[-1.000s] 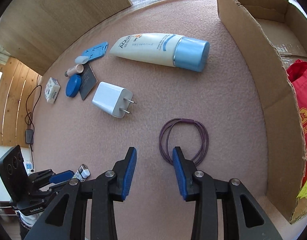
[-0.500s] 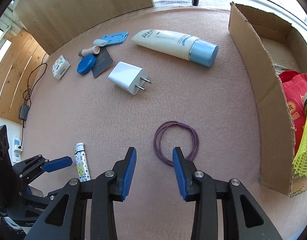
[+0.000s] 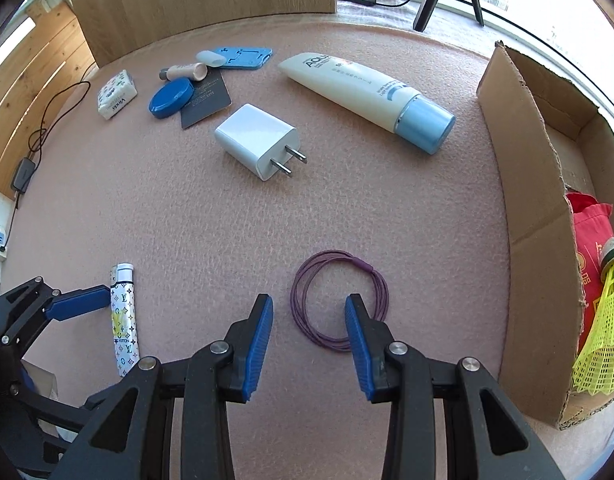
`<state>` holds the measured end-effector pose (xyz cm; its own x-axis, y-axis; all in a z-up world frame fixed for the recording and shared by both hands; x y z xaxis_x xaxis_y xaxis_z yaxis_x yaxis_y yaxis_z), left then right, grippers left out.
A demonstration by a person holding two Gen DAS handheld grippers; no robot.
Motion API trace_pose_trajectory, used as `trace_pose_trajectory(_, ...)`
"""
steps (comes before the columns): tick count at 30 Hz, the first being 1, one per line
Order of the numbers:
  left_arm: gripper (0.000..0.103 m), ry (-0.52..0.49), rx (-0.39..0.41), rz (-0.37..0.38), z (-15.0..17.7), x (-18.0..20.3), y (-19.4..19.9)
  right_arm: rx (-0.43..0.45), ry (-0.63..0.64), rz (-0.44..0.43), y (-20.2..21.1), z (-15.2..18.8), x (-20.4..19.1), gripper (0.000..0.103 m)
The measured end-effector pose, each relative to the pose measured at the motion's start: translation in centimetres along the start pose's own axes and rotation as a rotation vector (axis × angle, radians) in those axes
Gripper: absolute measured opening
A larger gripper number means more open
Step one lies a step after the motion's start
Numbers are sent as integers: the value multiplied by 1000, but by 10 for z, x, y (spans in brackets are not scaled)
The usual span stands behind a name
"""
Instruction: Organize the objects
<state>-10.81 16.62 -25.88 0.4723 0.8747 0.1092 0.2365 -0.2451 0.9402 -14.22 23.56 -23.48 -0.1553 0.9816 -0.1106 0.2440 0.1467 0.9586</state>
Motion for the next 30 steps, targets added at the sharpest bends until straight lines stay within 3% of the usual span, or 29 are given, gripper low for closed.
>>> trace_pose_trajectory(5,74,29,18,-34,-2,-2,3,-4,69,30,0,3,1,34)
trace_pose_trajectory(10,43,80,35,-79,-8,-15,7,-4,97,39,0,5,4,31)
trace_pose_trajectory(12,29,99,37,-77,-8,-19,8,-3,100,41,0,5,6,25)
trace_pose_trajectory(14,24,112,41,-61,-8,-26,8,-3,105,41,1,5,9,20)
trace_pose_trajectory(20,24,145,52,-22,2,-34,4,4,58,0,4,5,18,2)
trace_pose_trajectory(30,24,196,101,31,-11,-35,21,73,-106,-212,49,-2,24,2)
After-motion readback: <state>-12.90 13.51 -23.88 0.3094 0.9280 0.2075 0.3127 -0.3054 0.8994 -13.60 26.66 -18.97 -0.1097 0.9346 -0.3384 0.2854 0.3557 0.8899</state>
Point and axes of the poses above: each gripper's, at about its wrist camera, not at the fingertips, and y roughly against the way its jaws point, x to its right, z to its underside, the point moved 10 cm from there along -y, roughly the way its jaws point, and after that the axes turned 7 degrees about -y, right-handed, at the moved point
